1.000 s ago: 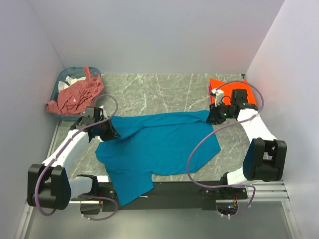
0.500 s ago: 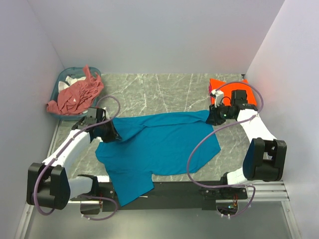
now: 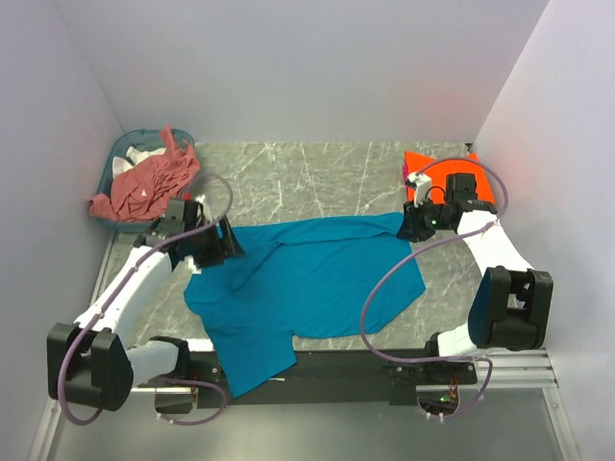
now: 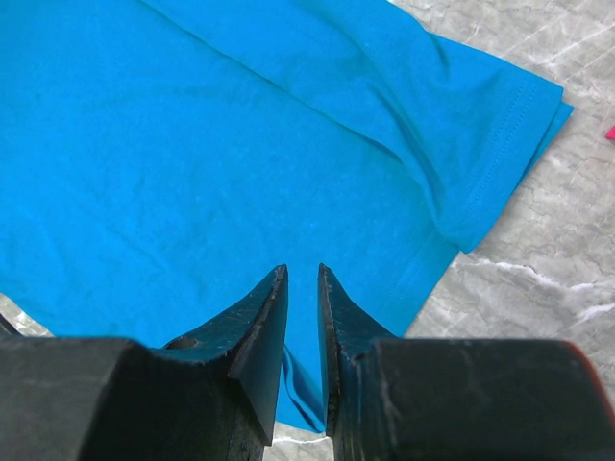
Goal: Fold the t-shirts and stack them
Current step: Fold the tshirt
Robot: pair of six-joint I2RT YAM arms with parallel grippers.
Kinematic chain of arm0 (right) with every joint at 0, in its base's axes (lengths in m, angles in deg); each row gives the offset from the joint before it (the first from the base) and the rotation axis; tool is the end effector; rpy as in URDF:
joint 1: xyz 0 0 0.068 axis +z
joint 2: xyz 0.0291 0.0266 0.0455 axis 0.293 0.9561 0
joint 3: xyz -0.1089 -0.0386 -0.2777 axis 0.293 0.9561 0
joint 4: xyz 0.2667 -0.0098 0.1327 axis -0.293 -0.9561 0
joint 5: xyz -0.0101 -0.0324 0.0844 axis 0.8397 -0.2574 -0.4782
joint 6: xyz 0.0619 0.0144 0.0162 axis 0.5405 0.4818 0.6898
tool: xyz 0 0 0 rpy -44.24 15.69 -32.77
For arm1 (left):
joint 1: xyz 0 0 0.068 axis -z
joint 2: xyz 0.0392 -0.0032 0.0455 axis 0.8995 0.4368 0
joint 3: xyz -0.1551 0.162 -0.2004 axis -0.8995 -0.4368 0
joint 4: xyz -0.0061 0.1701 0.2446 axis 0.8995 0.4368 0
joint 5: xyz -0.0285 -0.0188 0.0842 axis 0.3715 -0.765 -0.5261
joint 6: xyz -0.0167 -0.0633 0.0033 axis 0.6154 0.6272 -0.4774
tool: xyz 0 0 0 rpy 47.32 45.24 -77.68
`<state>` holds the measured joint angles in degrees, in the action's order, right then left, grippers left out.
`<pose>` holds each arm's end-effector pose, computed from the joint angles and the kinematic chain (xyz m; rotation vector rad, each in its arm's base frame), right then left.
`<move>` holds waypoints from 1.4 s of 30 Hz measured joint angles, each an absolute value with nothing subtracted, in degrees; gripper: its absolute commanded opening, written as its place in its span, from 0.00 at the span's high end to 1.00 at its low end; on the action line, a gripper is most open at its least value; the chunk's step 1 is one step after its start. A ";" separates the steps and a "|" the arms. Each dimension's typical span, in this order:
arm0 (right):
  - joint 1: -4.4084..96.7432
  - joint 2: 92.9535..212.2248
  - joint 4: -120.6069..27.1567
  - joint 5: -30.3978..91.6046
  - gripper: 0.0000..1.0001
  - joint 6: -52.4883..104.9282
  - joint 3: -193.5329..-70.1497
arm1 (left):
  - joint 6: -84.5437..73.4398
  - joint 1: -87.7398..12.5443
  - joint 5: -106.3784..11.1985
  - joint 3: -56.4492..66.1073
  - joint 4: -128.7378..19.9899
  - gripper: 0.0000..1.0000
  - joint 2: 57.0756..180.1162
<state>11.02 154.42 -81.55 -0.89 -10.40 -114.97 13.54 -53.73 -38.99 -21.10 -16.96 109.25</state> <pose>0.3266 -0.0017 0.2443 -0.7136 2.2745 0.6039 0.2520 -0.0612 0.2402 -0.3389 2.5790 -0.6468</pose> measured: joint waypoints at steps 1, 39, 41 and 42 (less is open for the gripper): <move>11.00 154.40 -81.55 -0.93 0.73 -10.40 -114.97 | 13.24 -53.66 -39.19 -19.09 -17.40 0.28 109.97; 11.00 152.43 -81.70 -1.92 0.73 -10.29 -113.92 | -0.33 -47.13 -34.07 0.01 -20.28 0.54 148.99; 10.98 152.43 -81.70 -1.94 0.73 -10.29 -113.92 | -0.14 -46.82 -34.07 0.01 -20.26 0.58 148.99; 10.93 152.43 -81.70 -1.94 0.73 -10.29 -113.92 | -0.05 -46.73 -34.07 0.01 -20.24 0.60 148.99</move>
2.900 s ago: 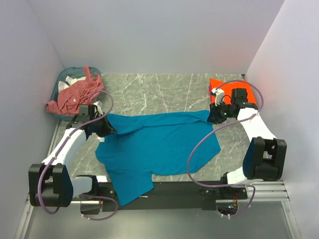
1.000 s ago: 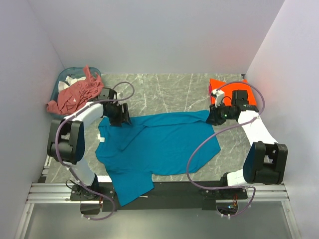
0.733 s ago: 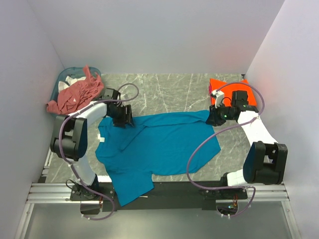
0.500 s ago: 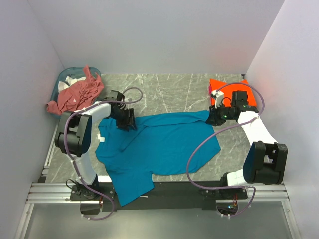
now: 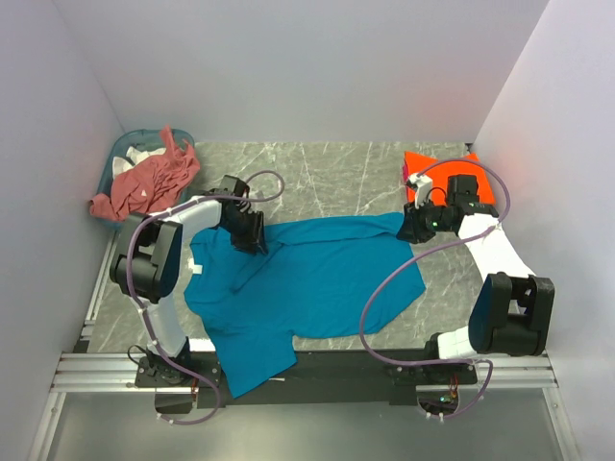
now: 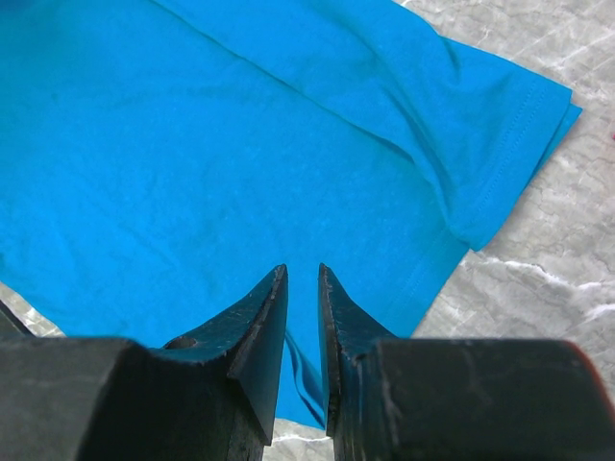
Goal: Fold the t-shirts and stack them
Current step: Fold the tshirt
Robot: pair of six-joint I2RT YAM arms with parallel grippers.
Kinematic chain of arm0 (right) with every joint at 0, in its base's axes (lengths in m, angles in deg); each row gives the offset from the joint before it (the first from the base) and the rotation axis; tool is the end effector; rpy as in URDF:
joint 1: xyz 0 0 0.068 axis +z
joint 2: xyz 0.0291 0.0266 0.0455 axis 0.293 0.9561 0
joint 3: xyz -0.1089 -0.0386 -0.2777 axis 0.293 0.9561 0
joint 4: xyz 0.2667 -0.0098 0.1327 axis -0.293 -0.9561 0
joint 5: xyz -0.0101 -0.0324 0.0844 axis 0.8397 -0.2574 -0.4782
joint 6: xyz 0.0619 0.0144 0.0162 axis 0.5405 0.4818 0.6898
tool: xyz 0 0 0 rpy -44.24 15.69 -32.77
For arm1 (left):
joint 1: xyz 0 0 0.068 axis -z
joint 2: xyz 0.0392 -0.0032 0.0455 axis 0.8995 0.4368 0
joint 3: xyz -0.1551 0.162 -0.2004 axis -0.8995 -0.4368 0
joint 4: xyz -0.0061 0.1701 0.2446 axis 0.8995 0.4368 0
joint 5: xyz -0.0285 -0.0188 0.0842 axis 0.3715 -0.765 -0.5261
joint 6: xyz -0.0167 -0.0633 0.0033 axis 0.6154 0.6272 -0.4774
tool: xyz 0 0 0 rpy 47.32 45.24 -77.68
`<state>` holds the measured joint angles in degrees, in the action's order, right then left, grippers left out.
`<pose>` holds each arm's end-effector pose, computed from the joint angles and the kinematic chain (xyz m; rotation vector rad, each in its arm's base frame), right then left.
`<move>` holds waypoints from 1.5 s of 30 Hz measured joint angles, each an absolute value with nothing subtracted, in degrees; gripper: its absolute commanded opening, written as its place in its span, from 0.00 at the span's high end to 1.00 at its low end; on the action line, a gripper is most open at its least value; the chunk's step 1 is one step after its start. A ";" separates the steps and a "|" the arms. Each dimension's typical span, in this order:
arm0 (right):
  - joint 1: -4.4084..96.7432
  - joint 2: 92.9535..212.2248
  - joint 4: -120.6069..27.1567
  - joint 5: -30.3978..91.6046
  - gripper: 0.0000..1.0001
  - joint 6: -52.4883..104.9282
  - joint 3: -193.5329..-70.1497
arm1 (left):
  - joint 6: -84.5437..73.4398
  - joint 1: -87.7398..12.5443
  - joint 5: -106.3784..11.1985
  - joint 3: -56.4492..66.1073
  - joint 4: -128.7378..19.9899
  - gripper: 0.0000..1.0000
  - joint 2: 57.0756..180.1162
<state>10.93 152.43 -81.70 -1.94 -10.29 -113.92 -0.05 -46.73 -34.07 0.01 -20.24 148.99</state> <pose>0.3187 -0.0007 0.2489 -0.7161 2.2530 0.6166 0.3760 -0.1376 0.1510 0.1016 2.8542 -0.6701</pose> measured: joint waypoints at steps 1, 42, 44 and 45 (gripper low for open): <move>10.89 152.43 -81.70 -1.96 0.73 -10.29 -113.92 | 0.04 -46.67 -34.07 0.01 -20.24 0.61 148.99; 10.19 166.97 -84.24 6.39 0.72 -8.52 -124.08 | 7.32 -48.81 -52.47 -15.88 -29.33 0.17 103.35; 10.12 169.90 -84.22 7.63 0.72 -7.21 -126.29 | 9.17 -52.22 -52.28 -19.88 -29.03 0.19 103.85; 10.08 171.21 -84.17 8.11 0.72 -6.79 -127.38 | 10.51 -54.10 -52.17 -21.93 -28.63 0.19 103.96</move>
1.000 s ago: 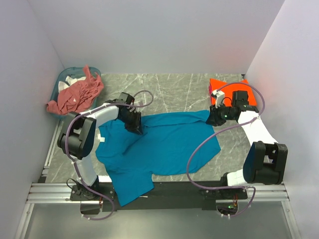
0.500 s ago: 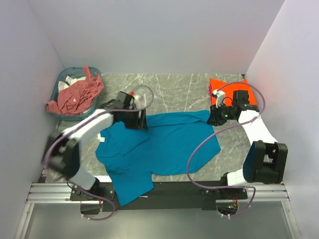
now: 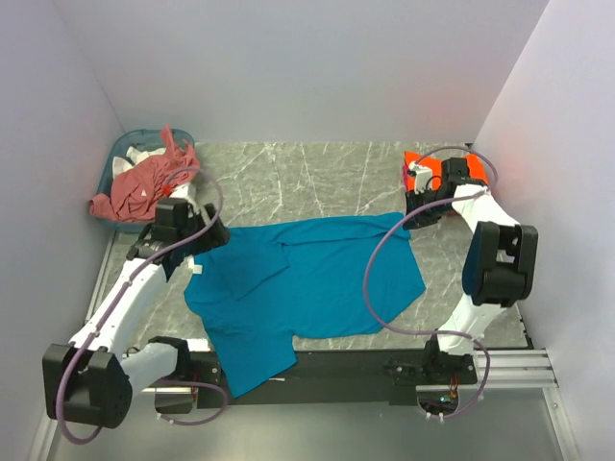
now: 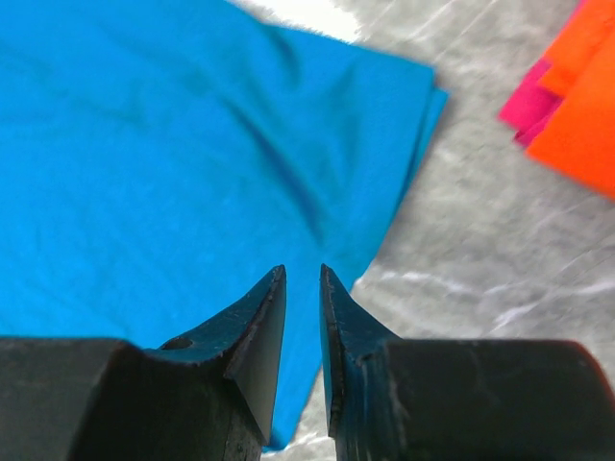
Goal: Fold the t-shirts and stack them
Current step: Fold the tshirt
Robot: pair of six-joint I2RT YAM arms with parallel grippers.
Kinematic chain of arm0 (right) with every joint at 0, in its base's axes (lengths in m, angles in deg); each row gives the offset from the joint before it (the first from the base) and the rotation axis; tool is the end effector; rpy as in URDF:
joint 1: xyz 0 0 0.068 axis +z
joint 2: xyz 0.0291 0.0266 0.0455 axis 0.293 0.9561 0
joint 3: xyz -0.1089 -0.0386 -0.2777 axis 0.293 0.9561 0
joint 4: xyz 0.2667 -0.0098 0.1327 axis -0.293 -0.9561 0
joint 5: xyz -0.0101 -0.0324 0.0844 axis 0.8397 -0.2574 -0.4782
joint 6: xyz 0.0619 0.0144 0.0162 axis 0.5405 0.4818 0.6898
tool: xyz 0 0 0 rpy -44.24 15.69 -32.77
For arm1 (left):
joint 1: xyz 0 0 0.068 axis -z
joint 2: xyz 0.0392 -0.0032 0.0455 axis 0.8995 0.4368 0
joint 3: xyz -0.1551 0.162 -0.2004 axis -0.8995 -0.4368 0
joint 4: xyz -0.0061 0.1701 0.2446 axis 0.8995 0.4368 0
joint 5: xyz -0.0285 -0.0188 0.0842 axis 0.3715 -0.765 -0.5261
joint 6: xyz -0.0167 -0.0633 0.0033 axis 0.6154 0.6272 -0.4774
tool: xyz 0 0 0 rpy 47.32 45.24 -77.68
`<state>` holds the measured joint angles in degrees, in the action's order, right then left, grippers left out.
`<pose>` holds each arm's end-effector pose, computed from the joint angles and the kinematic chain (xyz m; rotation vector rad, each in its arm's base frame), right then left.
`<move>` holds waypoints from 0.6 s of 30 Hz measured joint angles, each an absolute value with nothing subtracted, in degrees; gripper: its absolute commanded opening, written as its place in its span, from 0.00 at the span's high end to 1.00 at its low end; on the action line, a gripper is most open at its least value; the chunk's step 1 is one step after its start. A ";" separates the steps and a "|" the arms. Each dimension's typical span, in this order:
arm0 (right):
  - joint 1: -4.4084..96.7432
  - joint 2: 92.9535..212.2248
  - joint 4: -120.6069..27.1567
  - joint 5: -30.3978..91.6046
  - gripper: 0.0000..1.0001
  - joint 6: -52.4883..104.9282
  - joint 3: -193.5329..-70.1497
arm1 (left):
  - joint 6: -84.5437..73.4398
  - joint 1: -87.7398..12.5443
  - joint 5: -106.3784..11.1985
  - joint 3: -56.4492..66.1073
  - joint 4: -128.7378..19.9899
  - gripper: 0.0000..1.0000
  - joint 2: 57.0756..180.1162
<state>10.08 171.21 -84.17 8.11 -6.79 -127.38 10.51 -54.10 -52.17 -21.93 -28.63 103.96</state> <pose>0.3946 -0.0221 0.2104 -0.5689 2.5005 0.5091 0.2593 -0.0490 0.2728 -0.3157 2.2627 -0.4211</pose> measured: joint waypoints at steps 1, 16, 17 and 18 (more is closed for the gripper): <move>10.08 172.30 -84.13 8.42 0.72 -6.33 -128.35 | 11.75 -55.65 -52.04 -23.42 -28.39 0.19 103.96; 10.04 174.09 -81.57 7.59 0.71 -3.36 -129.53 | 30.79 -69.48 -48.50 -23.53 -43.39 0.40 126.96; 10.04 174.09 -81.31 7.55 0.71 -3.31 -129.50 | 31.34 -69.48 -48.50 -22.83 -44.04 0.41 128.81; 10.04 174.09 -81.16 7.50 0.71 -3.12 -129.48 | 31.77 -69.48 -48.45 -22.30 -44.59 0.41 129.93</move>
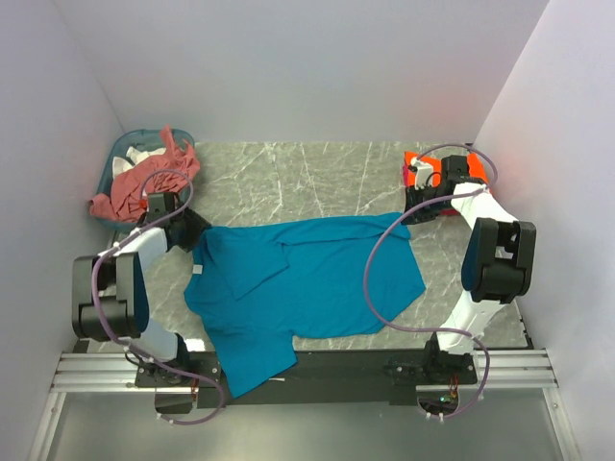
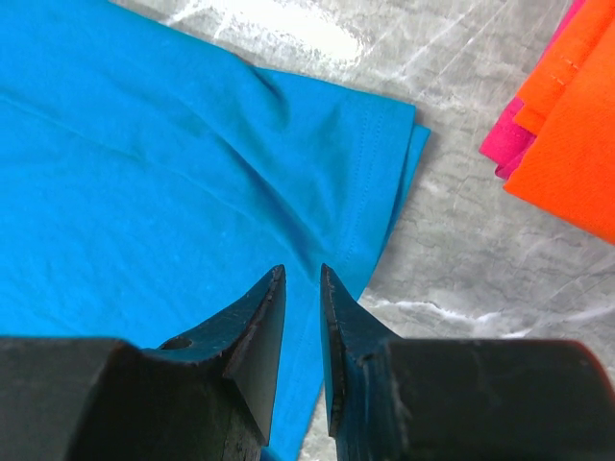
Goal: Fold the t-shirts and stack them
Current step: Fold the tshirt
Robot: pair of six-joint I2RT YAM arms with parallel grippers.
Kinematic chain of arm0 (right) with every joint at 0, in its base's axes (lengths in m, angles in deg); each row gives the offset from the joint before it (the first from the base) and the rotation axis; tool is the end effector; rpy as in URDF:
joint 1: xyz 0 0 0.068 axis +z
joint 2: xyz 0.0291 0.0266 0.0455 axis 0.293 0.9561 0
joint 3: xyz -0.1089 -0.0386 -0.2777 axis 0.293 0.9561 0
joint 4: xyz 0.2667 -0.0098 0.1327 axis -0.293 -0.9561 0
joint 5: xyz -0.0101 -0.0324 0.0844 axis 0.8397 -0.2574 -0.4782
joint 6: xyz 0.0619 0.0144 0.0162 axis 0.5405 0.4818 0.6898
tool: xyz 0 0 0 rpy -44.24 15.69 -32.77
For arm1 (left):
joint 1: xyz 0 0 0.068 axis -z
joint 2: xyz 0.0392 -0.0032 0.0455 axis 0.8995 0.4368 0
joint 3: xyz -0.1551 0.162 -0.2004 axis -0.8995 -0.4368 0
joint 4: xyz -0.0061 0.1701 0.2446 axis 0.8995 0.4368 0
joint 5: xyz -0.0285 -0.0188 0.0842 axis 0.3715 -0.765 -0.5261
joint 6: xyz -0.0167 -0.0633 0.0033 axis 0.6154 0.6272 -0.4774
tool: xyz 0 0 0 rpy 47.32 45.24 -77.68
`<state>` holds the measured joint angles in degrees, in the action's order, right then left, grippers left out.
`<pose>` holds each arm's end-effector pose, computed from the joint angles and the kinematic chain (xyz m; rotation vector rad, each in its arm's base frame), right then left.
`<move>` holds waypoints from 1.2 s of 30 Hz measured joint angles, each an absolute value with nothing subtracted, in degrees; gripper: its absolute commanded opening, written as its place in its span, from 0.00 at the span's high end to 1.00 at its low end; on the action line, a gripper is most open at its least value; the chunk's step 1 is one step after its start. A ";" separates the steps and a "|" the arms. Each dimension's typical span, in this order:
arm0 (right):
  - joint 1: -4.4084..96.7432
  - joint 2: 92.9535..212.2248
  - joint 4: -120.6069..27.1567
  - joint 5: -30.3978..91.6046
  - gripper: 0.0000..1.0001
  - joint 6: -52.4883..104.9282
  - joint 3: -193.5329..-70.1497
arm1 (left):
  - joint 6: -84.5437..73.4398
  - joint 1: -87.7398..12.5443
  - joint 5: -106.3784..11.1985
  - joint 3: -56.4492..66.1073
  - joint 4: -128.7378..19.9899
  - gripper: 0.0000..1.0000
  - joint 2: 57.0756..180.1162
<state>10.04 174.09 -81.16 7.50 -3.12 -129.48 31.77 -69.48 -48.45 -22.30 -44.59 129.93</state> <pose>0.4119 -0.0240 0.2059 -0.4988 2.4853 0.5257 0.3356 0.0250 0.1670 -1.0807 2.2386 -0.4903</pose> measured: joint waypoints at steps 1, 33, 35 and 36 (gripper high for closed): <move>10.04 174.09 -80.98 7.39 0.71 -3.01 -129.46 | 32.12 -69.48 -48.47 -21.84 -45.11 0.42 130.91; 10.01 174.09 -79.56 7.37 0.71 -1.83 -128.85 | 31.64 -69.48 -58.00 -15.20 -44.87 1.00 138.32; 10.01 174.12 -79.58 7.39 0.71 -1.87 -128.80 | 31.62 -69.48 -58.31 -14.54 -44.22 1.00 138.32; 10.04 174.14 -79.60 7.37 0.71 -1.89 -128.80 | 31.62 -69.48 -58.33 -14.30 -44.15 1.00 138.32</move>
<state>10.04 174.14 -79.60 7.37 -1.89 -128.80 31.62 -69.48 -58.33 -14.30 -44.15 138.32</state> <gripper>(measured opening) 0.287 0.014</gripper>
